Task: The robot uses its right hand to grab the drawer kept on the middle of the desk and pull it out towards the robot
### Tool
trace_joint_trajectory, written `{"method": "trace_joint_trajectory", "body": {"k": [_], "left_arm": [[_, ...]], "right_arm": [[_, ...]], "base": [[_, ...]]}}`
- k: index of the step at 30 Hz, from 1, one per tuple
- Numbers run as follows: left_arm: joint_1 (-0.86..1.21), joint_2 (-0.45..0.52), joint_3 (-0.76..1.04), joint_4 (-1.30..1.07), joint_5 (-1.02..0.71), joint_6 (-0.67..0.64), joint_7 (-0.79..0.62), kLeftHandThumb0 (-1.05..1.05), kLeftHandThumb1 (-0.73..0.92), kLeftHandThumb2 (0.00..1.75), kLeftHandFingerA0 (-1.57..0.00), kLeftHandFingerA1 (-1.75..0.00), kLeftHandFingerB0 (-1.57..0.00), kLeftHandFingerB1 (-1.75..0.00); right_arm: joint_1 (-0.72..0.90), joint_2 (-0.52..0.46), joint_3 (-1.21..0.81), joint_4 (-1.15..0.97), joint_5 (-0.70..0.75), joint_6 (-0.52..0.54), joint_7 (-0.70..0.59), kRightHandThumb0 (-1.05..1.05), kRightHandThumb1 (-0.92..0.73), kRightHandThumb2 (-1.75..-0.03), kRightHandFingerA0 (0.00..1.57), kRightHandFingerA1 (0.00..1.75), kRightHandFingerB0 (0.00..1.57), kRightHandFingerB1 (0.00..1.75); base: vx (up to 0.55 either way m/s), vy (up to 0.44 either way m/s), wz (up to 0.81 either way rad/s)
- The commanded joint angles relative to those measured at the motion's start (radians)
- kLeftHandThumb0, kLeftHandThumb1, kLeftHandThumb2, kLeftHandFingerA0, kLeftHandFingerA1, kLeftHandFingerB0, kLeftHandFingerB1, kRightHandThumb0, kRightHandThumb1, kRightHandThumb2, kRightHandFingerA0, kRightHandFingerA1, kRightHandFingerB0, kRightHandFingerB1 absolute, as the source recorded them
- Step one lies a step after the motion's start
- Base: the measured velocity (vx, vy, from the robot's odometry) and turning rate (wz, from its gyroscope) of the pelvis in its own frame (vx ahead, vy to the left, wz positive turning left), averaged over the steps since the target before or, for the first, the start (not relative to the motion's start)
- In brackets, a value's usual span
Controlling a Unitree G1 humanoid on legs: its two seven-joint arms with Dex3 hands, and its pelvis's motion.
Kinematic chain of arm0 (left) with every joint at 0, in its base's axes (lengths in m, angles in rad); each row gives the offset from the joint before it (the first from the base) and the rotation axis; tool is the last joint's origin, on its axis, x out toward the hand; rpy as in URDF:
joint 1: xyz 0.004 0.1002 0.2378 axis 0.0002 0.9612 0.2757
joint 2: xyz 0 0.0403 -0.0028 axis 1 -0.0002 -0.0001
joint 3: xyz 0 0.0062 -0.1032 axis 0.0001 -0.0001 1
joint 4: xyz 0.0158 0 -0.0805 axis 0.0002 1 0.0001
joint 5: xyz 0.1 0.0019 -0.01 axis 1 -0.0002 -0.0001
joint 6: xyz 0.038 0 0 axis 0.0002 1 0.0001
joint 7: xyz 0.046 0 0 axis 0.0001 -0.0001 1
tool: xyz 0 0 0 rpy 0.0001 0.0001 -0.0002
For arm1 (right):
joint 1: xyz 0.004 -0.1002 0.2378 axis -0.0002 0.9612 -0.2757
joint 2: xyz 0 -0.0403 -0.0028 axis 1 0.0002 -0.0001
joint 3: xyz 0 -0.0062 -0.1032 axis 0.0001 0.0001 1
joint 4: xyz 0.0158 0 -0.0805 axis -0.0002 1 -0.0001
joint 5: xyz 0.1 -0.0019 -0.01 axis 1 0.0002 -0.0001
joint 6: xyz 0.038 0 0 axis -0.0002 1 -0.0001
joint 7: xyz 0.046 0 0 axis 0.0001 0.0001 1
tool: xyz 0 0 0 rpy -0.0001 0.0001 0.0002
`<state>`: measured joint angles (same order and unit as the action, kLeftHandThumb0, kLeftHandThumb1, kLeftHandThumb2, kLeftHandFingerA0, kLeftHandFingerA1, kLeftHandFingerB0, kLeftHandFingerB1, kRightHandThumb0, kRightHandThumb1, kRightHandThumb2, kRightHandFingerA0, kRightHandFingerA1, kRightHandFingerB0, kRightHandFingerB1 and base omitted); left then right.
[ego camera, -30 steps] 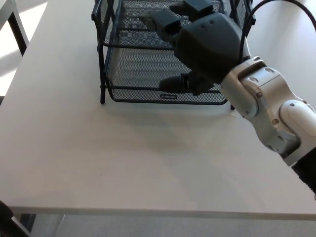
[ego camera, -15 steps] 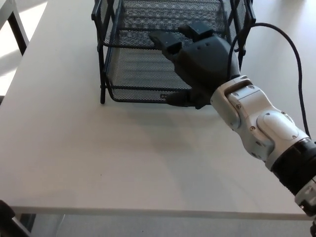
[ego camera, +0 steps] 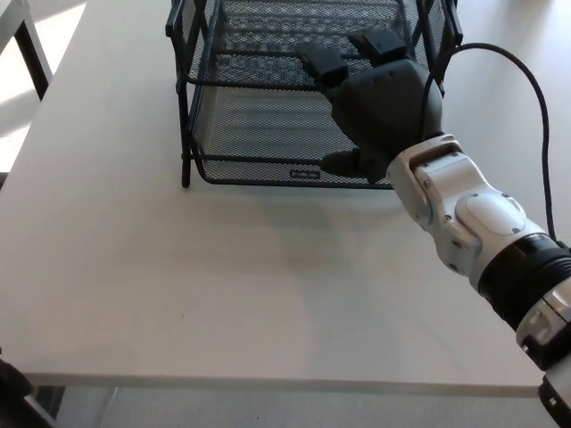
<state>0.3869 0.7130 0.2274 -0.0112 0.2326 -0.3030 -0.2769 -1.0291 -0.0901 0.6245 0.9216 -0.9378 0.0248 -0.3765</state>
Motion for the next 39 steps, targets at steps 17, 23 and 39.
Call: {"method": "trace_joint_trajectory", "body": {"k": [17, 23, 39], "left_arm": [[-0.043, 0.032, -0.022, -0.006, 0.003, -0.017, -0.044, -0.32, 0.59, 0.57, -0.78, -0.84, -0.79, -0.56], [-0.067, 0.038, -0.021, 0.000, 0.001, -0.016, -0.052, -0.29, 0.57, 0.57, -0.81, -0.84, -0.80, -0.57], [-0.117, 0.050, -0.019, 0.009, -0.001, -0.007, -0.077, -0.30, 0.59, 0.57, -0.79, -0.84, -0.79, -0.58]], "right_arm": [[-0.251, 0.045, 0.061, 0.310, -0.062, 0.104, -0.387, -0.72, -0.42, -0.78, 0.33, 0.66, 0.09, 0.50], [-0.263, 0.021, 0.122, 0.350, -0.078, 0.096, -0.350, -0.68, -0.50, -0.55, 0.59, 0.80, 0.06, 0.45], [-0.272, -0.025, 0.232, 0.376, -0.106, -0.014, -0.289, -0.50, -0.53, -0.57, 1.03, 1.11, 0.90, 0.68]], "base": [[0.00, 0.000, 0.00], [0.00, 0.000, 0.00], [0.00, 0.000, 0.00]]}}
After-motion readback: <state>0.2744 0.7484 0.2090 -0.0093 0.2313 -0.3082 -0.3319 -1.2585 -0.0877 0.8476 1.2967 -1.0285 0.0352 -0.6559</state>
